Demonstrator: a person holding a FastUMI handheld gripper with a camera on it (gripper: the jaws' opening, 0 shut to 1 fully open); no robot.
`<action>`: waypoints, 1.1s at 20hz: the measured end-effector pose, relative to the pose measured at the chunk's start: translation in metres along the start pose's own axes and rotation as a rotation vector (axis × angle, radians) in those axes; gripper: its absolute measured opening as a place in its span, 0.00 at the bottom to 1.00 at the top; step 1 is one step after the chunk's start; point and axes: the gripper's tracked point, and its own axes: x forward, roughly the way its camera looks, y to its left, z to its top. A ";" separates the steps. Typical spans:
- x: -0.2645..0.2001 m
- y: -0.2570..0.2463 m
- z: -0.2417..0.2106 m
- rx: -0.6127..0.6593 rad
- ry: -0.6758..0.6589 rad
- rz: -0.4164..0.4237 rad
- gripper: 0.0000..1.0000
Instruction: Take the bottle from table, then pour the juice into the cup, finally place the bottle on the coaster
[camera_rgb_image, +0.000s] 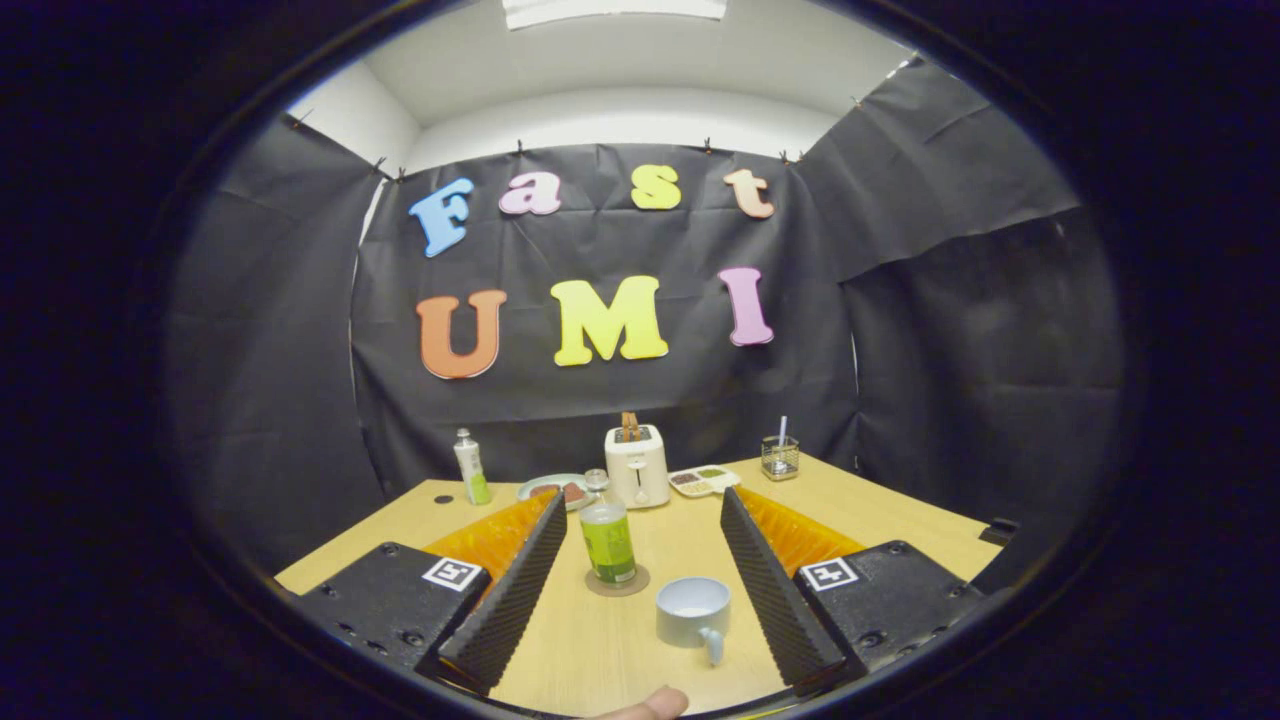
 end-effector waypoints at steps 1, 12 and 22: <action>-0.003 -0.004 -0.002 -0.018 0.000 -0.013 1.00; -0.043 0.020 -0.028 -0.140 0.020 0.067 1.00; -0.064 0.018 -0.022 -0.119 -0.038 0.055 1.00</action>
